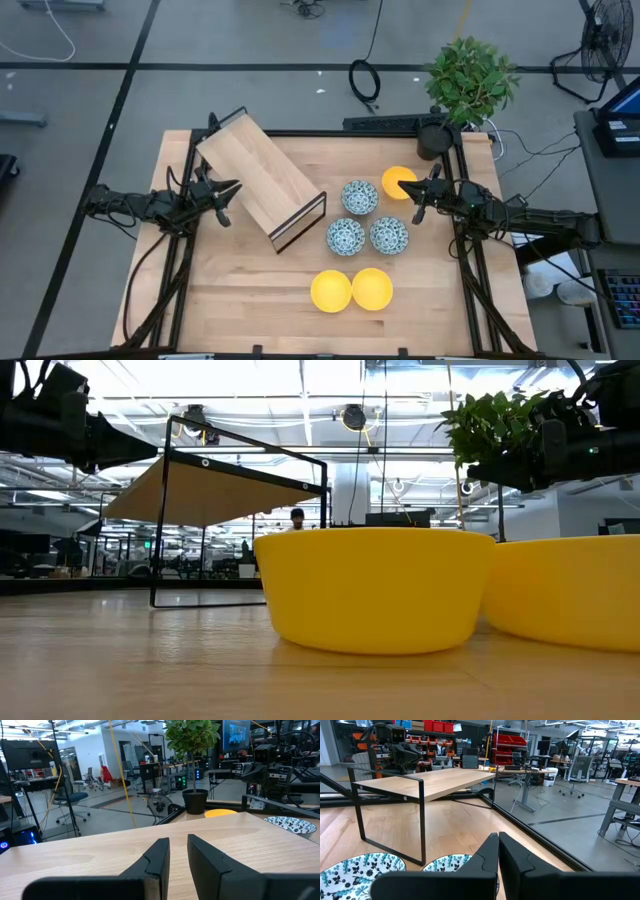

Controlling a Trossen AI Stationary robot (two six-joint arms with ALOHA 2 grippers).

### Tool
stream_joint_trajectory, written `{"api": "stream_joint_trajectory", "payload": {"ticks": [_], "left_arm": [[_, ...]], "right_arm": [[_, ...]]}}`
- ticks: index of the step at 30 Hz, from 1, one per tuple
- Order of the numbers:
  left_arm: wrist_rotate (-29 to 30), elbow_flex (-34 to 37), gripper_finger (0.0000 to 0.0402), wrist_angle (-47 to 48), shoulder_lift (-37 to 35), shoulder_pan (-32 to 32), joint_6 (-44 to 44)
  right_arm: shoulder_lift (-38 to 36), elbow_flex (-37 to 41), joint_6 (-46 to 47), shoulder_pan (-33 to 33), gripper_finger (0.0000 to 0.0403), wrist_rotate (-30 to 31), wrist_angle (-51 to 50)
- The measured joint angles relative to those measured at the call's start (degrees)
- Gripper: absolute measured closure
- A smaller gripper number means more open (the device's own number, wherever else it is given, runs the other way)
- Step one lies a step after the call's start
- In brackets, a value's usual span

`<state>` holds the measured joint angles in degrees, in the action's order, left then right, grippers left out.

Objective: Pick & Place Mini bowls

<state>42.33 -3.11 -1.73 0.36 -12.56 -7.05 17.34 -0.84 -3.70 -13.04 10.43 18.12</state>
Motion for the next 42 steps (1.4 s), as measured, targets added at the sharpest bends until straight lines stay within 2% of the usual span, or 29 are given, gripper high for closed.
{"api": "stream_joint_trajectory", "payload": {"ticks": [7,13,18,23,26,27,30,34,37,39,42], "left_arm": [[0.0,0.0,0.0328,-0.01,0.0,0.0,0.0],[0.0,0.0,0.0328,-0.01,0.0,0.0,0.0],[0.0,0.0,0.0328,0.01,0.0,0.0,0.0],[0.0,0.0,0.0328,0.01,-0.01,0.0,0.0],[0.0,0.0,0.0328,-0.01,0.0,0.0,0.0],[0.0,0.0,0.0328,0.01,0.0,0.0,0.0],[0.0,0.0,0.0328,0.01,0.0,0.0,0.0],[0.02,0.0,0.0328,0.01,0.0,0.0,0.0],[-0.03,0.0,0.0328,0.13,0.0,0.0,0.0],[0.0,0.0,0.0328,0.05,0.0,0.0,0.0],[-0.01,0.0,0.0328,0.19,0.0,0.0,0.0]], "right_arm": [[-0.02,0.02,0.31,0.0,0.0403,-0.23,1.4],[-0.01,0.01,11.22,0.02,0.0403,-1.56,3.0],[-0.04,0.02,10.6,-0.02,0.0403,-1.16,7.5],[0.18,0.02,13.74,-0.02,0.0401,6.86,6.25],[0.35,-1.33,12.07,-0.02,0.0383,8.94,6.21],[0.63,-3.06,10.43,0.0,0.0371,8.78,4.18],[5.0,-11.39,9.35,0.2,0.0312,8.02,-13.93],[16.47,-26.84,17.86,-0.51,0.0214,18.13,-36.09],[27.2,-36.93,27.55,-2.37,0.0155,20.78,-53.57],[33.39,-41.81,33.34,-3.57,0.0132,21.01,-60.91],[42.04,-43.05,37.91,-4.96,0.0121,20.74,-65.49]]}}
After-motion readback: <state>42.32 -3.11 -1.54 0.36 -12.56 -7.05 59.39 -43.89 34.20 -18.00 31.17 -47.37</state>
